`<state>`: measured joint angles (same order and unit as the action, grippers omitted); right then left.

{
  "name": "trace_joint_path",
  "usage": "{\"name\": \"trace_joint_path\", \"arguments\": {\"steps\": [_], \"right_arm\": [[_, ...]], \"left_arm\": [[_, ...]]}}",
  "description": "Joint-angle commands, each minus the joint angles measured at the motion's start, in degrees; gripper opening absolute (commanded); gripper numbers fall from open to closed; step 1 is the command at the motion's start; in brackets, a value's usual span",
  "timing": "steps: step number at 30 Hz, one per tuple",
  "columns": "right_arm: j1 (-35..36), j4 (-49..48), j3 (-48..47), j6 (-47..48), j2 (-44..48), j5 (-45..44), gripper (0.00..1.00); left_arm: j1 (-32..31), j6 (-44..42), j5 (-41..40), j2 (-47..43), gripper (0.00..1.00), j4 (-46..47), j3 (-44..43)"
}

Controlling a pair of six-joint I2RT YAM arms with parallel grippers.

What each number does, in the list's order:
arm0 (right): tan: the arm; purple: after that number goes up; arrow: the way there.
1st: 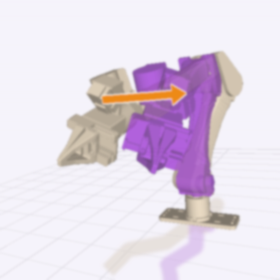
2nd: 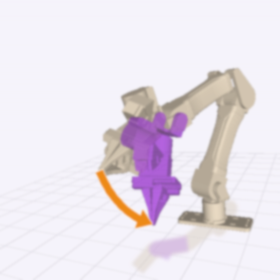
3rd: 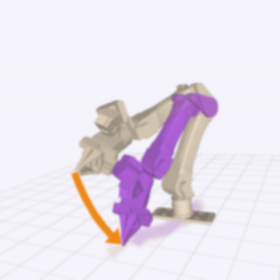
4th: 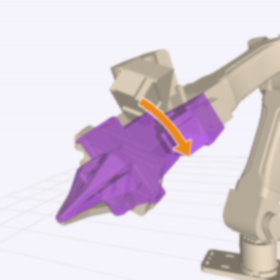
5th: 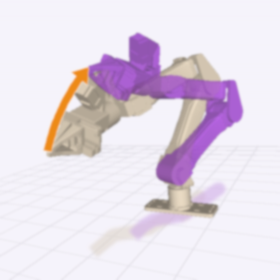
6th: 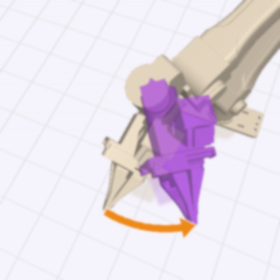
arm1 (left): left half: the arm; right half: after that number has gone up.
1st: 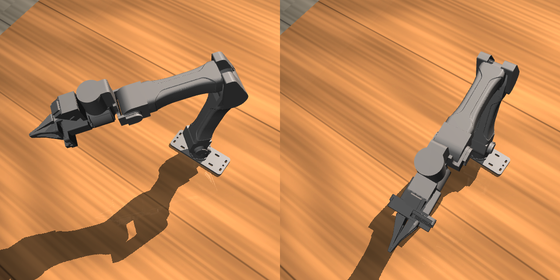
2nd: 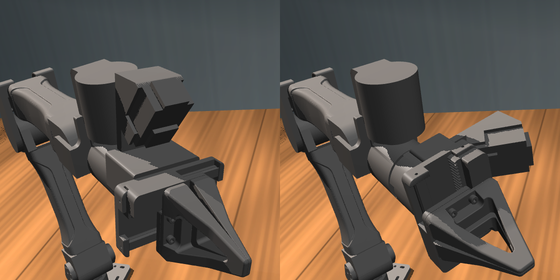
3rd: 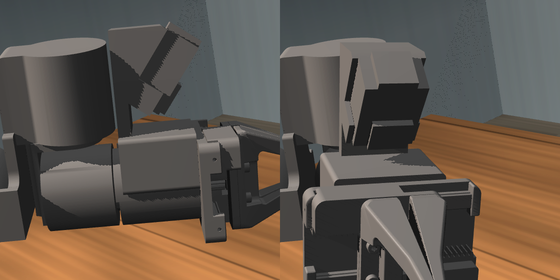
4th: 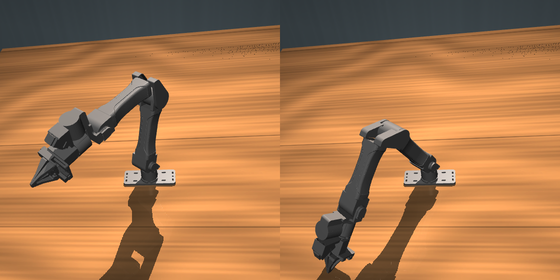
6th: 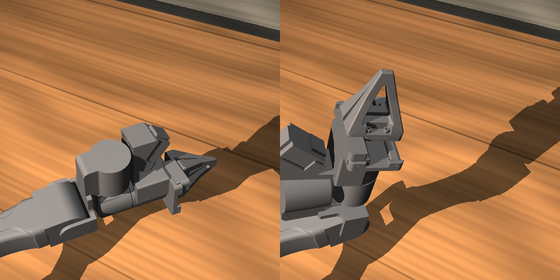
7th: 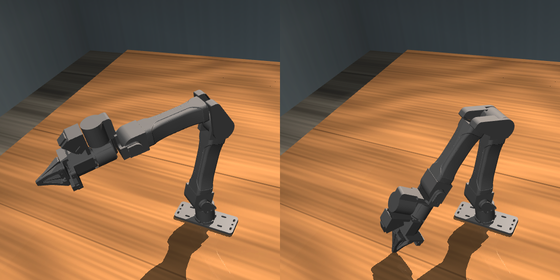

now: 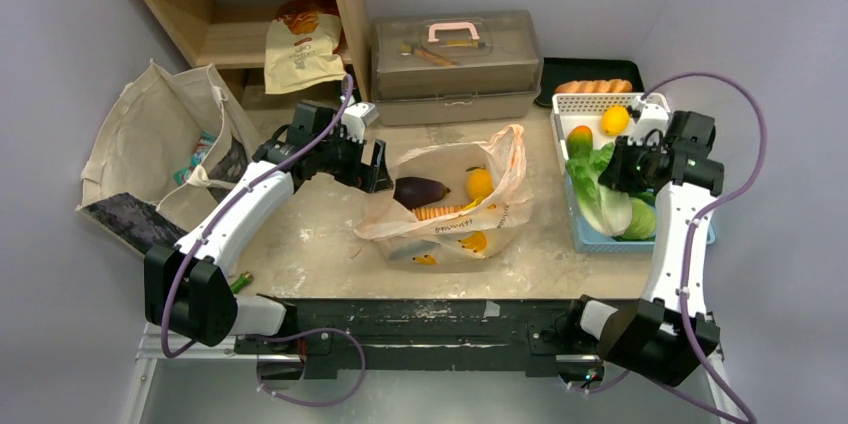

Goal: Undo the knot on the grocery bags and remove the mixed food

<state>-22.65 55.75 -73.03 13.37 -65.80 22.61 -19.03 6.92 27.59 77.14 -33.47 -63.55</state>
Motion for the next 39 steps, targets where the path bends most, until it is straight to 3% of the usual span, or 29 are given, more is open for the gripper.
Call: {"name": "trace_joint_path", "arguments": {"steps": [1, 16, 18, 19, 25, 29, 32, 34, 39], "right_arm": [[-0.6, -6.5, 6.1, 3.1, 0.5, -3.8, 0.0], [-0.9, -38.2, 28.6, -3.1, -2.7, -11.8, 0.01], [-0.9, -39.4, 29.2, -3.8, -2.9, -12.6, 0.29], [-0.9, -39.3, 28.9, -3.8, -2.9, -12.8, 0.36], [-0.9, -31.2, 18.0, -5.1, -2.1, -7.1, 0.71], [-0.9, -20.7, 6.7, -4.1, -1.1, -1.5, 0.83], [0.8, -15.9, -0.2, -2.6, 0.4, 7.8, 0.84], [5.7, -14.8, -3.9, -1.9, 1.3, 11.1, 0.82], [28.8, -18.8, -8.5, -0.6, 0.5, 9.8, 0.53]], "left_arm": [[0.5, 0.3, 1.5, -1.1, 0.9, 2.0, -0.6], [0.5, 0.1, -0.3, -1.2, 0.91, 1.9, 0.4], [0.5, -0.1, -0.5, -1.4, 0.91, 1.8, 0.3], [0.5, -0.2, -0.6, -1.6, 0.9, 1.6, 0.3], [0.5, -0.9, -0.7, -2.4, 0.91, 1.3, 0.3], [0.5, -0.8, -0.4, -4.6, 0.92, 1.9, 0.8], [0.5, -0.3, -1.0, -6.2, 0.93, 1.4, 1.6], [0.5, 0.1, -1.5, -6.8, 0.93, 1.0, 2.5], [0.5, 1.9, -2.3, -6.8, 0.92, -1.1, 4.3]]}}
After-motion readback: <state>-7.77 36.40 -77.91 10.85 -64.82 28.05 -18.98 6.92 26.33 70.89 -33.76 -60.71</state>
